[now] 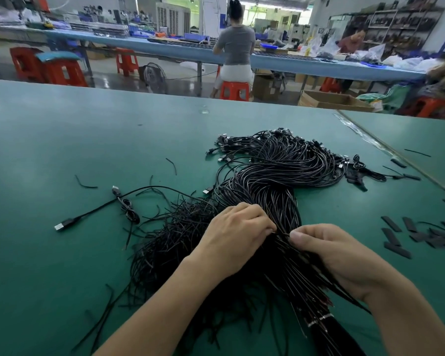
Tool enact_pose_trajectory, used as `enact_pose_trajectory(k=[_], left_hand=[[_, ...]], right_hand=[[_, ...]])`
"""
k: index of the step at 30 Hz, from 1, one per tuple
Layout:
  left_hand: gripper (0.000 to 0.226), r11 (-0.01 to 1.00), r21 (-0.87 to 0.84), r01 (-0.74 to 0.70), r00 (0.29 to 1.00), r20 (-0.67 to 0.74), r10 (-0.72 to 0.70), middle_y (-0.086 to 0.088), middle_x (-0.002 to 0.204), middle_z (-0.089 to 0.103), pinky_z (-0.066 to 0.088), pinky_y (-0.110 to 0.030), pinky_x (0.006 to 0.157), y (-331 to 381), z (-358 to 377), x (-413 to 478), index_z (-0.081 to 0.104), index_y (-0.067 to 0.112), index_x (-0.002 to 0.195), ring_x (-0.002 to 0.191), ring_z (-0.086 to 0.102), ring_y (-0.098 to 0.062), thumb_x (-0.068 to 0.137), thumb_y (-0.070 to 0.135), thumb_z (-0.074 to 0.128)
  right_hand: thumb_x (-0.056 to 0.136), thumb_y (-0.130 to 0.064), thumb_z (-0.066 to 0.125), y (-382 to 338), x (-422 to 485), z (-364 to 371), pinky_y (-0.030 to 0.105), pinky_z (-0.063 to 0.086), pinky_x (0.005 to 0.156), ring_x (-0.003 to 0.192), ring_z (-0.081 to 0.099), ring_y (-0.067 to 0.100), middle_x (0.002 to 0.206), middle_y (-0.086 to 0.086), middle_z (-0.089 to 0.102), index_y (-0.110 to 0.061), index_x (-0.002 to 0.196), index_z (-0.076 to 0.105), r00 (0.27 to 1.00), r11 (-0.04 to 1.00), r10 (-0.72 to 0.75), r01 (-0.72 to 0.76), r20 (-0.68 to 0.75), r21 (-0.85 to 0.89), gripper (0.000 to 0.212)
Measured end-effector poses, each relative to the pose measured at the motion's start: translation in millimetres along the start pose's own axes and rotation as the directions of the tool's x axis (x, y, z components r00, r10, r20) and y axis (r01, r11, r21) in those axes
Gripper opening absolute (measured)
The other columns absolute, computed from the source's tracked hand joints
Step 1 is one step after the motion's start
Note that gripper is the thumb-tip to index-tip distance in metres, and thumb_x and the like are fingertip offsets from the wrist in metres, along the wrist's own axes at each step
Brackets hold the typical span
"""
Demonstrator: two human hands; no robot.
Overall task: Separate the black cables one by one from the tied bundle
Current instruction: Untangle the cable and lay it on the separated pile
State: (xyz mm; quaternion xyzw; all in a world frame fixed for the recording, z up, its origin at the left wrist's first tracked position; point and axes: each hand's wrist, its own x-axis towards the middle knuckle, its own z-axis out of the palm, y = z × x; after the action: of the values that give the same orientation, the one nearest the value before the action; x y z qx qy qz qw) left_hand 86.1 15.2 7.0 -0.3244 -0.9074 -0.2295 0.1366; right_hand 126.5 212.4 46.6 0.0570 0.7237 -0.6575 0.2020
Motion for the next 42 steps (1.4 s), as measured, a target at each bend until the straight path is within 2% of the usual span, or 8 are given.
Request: enact_pose_trajectory(k=[12, 19, 23, 26, 28, 31, 36, 42], left_hand=[[0.023, 0.983, -0.061, 0.176, 0.977, -0.115, -0.182, 0.015, 0.108, 0.062, 0.046, -0.023, 0.078, -12, 0, -1, 0.063, 0.027, 0.108, 0.101, 0.053, -0.002, 0.105, 0.029, 0.041], [0.026, 0.979, -0.198, 0.052, 0.997, -0.052, -0.063, 0.016, 0.114, 0.067, 0.034, -0.036, 0.111, -16, -5, -5, 0.069, 0.03, 0.104, 0.114, 0.055, -0.005, 0.087, 0.041, 0.053], [0.036, 0.995, -0.102, 0.004, 1.0, -0.015, -0.006, 0.022, 0.103, 0.062, 0.035, -0.047, 0.108, -12, -3, -5, 0.066, 0.036, 0.101, 0.112, 0.056, -0.006, 0.083, 0.066, 0.057], [0.037, 0.996, -0.09, 0.015, 0.999, -0.028, -0.018, 0.02, 0.103, 0.064, 0.035, -0.045, 0.109, -14, -3, -2, 0.068, 0.035, 0.101, 0.11, 0.056, -0.007, 0.083, 0.067, 0.062], [0.043, 0.994, -0.105, 0.019, 1.0, 0.011, -0.018, 0.021, 0.111, 0.063, 0.032, -0.043, 0.112, -15, -3, -3, 0.065, 0.04, 0.11, 0.115, 0.052, -0.004, 0.082, 0.071, 0.057], [0.064, 0.996, -0.086, 0.02, 0.995, 0.098, -0.011, 0.023, 0.118, 0.051, 0.026, -0.041, 0.116, -16, -3, -4, 0.056, 0.049, 0.128, 0.122, 0.041, -0.004, 0.075, 0.084, 0.051], [0.067, 0.999, -0.042, 0.033, 0.985, 0.171, -0.025, 0.023, 0.118, 0.04, 0.019, -0.05, 0.117, -16, -2, -3, 0.057, 0.053, 0.122, 0.126, 0.029, -0.007, 0.068, 0.09, 0.045], [0.067, 0.995, -0.073, 0.073, 0.981, 0.185, -0.058, 0.025, 0.134, 0.042, 0.015, -0.052, 0.119, -18, -2, -2, 0.057, 0.052, 0.12, 0.136, 0.022, -0.007, 0.064, 0.089, 0.052]], right_hand=[[0.085, -0.035, 0.073, -36, -34, 8, 0.01, 0.025, 0.03, 0.033, 0.028, -0.002, 0.062, -0.002, 0.04, -0.012, 0.069, 0.06, 0.962, 0.917, -0.219, 0.146, 0.164, 0.371, 0.03], [0.078, -0.038, 0.059, -32, -25, 5, 0.016, 0.033, 0.038, 0.046, 0.04, 0.008, 0.058, 0.001, 0.044, -0.015, 0.064, 0.07, 0.956, 0.958, -0.287, 0.286, -0.063, -0.025, 0.029], [0.089, -0.049, 0.057, -20, -15, 11, 0.017, 0.051, 0.072, 0.087, 0.065, 0.011, 0.095, 0.0, 0.073, -0.031, 0.11, 0.076, 0.911, 0.901, -0.396, 0.409, 0.111, -0.144, 0.034], [0.093, -0.052, 0.046, -13, -10, 9, 0.038, 0.052, 0.099, 0.103, 0.064, 0.018, 0.105, 0.003, 0.071, -0.026, 0.104, 0.075, 0.945, 0.938, -0.298, 0.316, 0.134, -0.142, 0.041], [0.092, -0.036, 0.055, -7, -7, 6, 0.049, 0.053, 0.096, 0.09, 0.064, 0.017, 0.088, 0.0, 0.069, -0.025, 0.087, 0.072, 0.966, 0.922, -0.253, 0.257, 0.052, -0.289, 0.021], [0.087, -0.015, 0.07, 5, -4, 8, 0.027, 0.055, 0.072, 0.072, 0.067, 0.006, 0.077, -0.011, 0.071, -0.039, 0.085, 0.065, 0.979, 0.81, -0.202, 0.161, -0.012, -0.564, 0.025], [0.08, -0.035, 0.078, 11, 6, 16, 0.018, 0.052, 0.063, 0.067, 0.066, -0.001, 0.074, -0.014, 0.072, -0.032, 0.079, 0.07, 0.956, 0.788, -0.205, 0.032, -0.212, -0.615, 0.008], [0.075, -0.047, 0.078, 0, 4, 11, 0.015, 0.04, 0.046, 0.057, 0.061, 0.0, 0.063, -0.01, 0.066, -0.027, 0.067, 0.066, 0.941, 0.655, -0.174, -0.109, -0.29, -0.747, 0.025]])
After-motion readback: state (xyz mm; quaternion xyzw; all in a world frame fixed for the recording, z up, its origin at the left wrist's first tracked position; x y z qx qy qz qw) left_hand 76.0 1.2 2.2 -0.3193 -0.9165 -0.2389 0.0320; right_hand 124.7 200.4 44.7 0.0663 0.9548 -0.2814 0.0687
